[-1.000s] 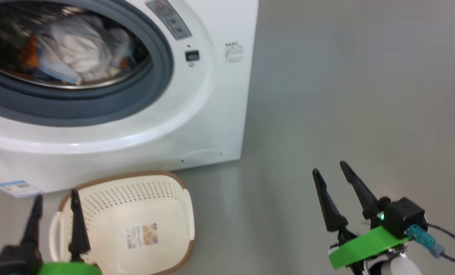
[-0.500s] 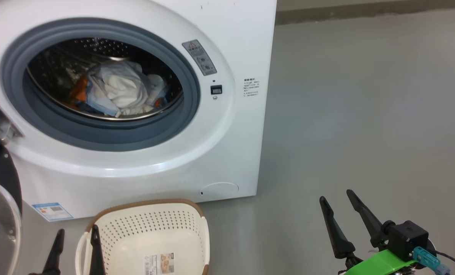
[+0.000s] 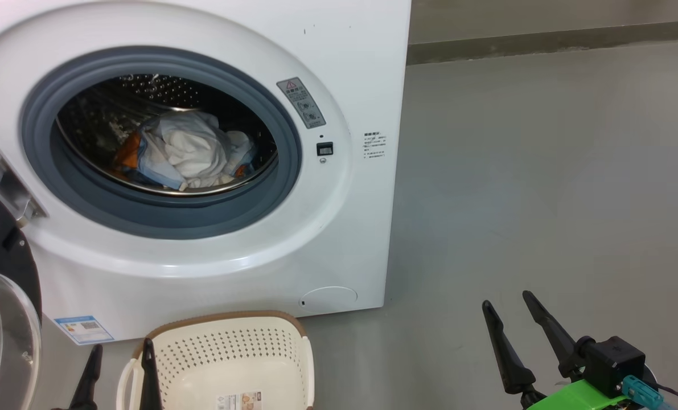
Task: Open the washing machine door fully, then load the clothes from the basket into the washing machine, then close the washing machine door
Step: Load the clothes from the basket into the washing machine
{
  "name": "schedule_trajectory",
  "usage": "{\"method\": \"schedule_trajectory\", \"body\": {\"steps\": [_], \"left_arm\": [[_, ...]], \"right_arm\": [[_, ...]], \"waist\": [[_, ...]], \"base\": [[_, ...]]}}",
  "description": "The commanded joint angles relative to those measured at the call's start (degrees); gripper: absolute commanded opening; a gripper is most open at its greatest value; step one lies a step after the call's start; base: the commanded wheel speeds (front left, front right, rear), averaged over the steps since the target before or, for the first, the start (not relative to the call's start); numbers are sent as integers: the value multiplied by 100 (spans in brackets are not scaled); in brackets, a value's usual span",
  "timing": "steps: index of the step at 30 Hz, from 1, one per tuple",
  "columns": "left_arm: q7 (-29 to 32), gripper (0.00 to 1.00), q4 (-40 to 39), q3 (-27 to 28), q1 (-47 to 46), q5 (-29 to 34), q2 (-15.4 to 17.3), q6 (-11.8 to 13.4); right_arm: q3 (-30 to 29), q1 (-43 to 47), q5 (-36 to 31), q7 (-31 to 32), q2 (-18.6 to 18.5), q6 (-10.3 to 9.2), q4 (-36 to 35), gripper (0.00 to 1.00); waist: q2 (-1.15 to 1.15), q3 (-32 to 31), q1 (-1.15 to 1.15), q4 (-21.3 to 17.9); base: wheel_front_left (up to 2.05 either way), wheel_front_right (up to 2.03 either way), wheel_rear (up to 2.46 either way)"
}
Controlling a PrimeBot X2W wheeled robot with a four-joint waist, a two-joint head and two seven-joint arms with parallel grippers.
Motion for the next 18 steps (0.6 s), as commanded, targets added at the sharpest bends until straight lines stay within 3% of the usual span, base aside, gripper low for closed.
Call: {"method": "schedule_trajectory", "body": {"steps": [1, 18], "left_arm": [[8, 100, -149, 201, -118, 59, 147, 32], [44, 100, -45, 134, -179, 112, 213, 67]], "right_arm": [[100, -68, -84, 13, -8, 9, -192, 100], [74, -37, -66, 13, -8, 9, -203, 100]], "waist": [[0, -11, 0, -1], [0, -62, 0, 3]], "base": [[0, 0, 0], [0, 0, 0]]}}
